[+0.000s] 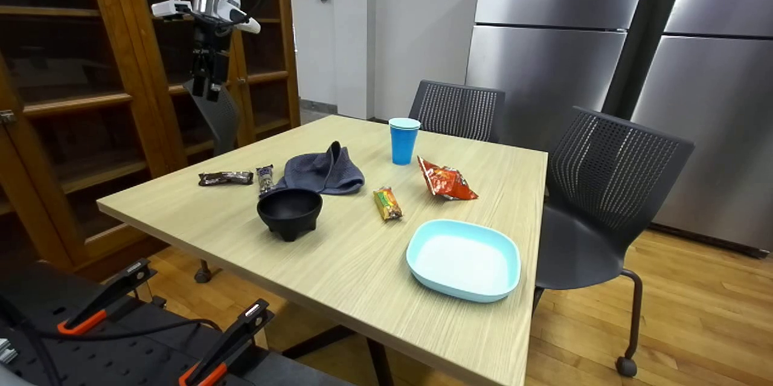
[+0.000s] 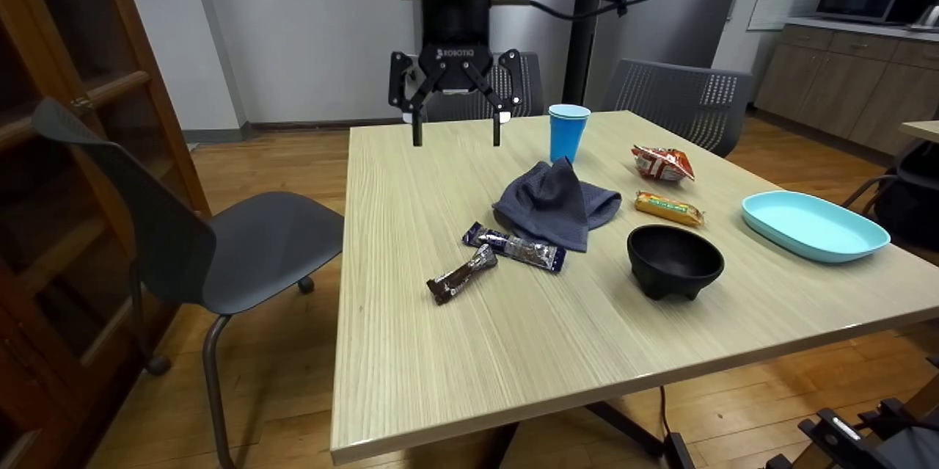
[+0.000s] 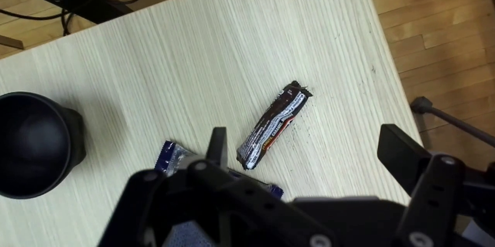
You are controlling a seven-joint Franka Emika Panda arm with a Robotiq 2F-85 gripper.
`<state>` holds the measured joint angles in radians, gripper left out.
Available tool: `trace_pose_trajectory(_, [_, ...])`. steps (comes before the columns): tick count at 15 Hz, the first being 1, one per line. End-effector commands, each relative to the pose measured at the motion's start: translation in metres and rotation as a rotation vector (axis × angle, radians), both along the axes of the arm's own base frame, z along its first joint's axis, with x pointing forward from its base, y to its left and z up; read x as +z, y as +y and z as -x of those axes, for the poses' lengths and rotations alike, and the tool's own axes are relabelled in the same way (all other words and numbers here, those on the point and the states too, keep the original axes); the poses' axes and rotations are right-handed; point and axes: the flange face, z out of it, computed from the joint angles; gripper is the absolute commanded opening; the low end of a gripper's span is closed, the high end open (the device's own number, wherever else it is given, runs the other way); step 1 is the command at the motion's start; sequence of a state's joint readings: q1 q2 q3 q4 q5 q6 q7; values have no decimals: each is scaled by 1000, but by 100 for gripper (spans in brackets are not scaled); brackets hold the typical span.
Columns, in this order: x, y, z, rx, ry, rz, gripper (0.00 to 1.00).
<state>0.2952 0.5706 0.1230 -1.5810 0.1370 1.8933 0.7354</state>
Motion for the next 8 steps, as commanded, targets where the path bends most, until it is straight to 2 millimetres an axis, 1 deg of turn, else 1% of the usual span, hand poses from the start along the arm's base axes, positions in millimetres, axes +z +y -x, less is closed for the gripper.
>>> trace_pose_trajectory(1, [-24,5,-12,-66,-16,31,100])
trace_pose_trajectory(5, [-53,-2,-18,-108,-14,76,100])
trace_pose_trajectory(6, [-55,-4,-17,-101,7,85,100])
trace_pose_trajectory(7, [-56,-8,-12,-85,5,52,100])
trace_pose_trajectory(8, [-60,-9,-12,-88,10,55,100])
